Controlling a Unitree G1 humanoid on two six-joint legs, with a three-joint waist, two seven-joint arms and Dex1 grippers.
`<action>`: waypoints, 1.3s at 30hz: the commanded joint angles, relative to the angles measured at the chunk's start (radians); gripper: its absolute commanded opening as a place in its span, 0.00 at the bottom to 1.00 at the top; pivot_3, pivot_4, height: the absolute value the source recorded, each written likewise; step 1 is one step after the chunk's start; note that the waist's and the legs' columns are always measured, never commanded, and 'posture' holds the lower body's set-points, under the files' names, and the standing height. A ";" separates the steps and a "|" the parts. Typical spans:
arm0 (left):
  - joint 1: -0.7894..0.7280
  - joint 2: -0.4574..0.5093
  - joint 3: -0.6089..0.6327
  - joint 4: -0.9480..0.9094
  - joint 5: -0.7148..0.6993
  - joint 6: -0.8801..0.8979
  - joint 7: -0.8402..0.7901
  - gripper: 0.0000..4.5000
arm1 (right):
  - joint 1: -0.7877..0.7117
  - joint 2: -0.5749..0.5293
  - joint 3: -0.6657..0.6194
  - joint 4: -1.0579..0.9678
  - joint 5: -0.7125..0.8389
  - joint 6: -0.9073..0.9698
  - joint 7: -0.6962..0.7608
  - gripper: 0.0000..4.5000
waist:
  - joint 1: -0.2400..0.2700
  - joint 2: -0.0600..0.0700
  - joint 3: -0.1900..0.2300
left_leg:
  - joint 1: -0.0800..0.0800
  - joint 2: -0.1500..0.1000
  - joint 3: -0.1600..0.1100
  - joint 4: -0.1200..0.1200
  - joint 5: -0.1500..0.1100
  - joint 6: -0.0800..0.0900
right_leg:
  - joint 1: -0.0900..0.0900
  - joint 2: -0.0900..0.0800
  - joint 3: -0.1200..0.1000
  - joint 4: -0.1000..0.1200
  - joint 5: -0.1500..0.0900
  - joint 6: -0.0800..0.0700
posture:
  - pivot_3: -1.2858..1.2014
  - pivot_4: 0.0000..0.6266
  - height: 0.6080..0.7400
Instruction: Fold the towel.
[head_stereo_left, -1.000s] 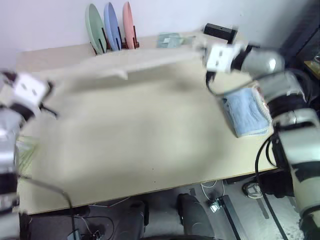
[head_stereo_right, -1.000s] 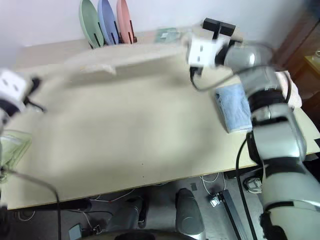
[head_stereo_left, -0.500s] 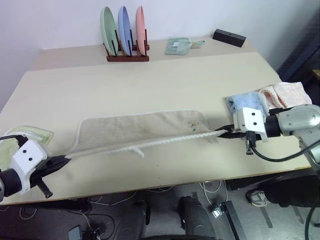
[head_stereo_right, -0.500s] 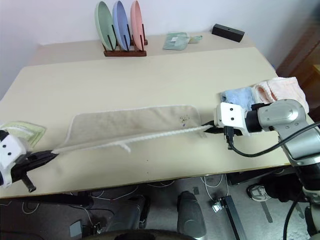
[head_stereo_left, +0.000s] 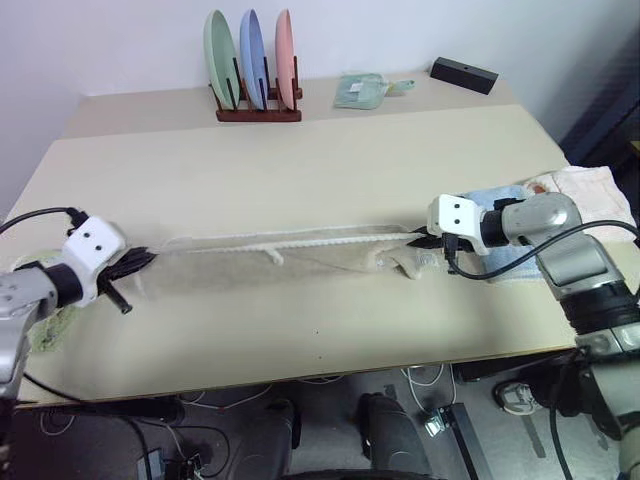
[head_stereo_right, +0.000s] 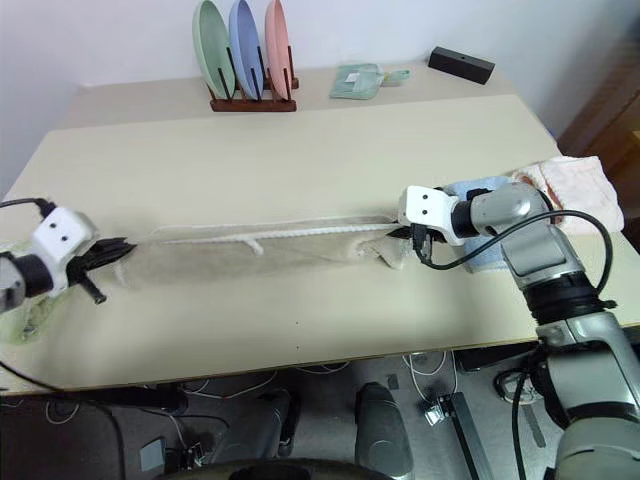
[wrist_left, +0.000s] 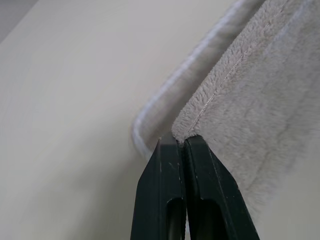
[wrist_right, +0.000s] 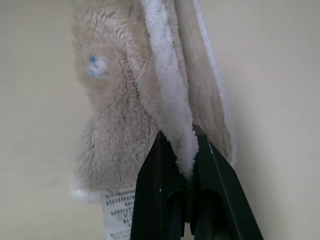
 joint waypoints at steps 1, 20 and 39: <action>-0.065 -0.010 -0.046 0.104 0.037 -0.051 -0.003 0.00 | -0.049 0.021 -0.015 0.072 -0.023 -0.056 -0.004 0.01 | -0.001 0.000 0.000 | 0.000 0.000 0.000 0.000 0.000 0.000 | 0.000 0.000 0.000 0.000 0.000 0.000 | 0.52 0.24 0.99; -0.128 -0.042 -0.072 0.262 0.061 -0.100 0.053 0.43 | -0.139 0.082 -0.037 0.265 -0.078 -0.150 -0.049 0.52 | -0.004 0.000 0.000 | 0.000 -0.001 0.000 0.000 -0.001 0.000 | -0.001 0.001 0.001 0.003 0.000 0.000 | 0.52 0.24 0.99; -0.201 -0.157 0.041 0.288 0.036 -0.107 0.355 0.76 | -0.096 0.050 -0.112 0.187 -0.116 -0.135 -0.282 0.63 | -0.002 0.000 0.000 | 0.000 -0.001 0.000 0.001 -0.001 -0.001 | -0.002 0.001 0.001 0.004 0.000 0.000 | 0.52 0.24 0.99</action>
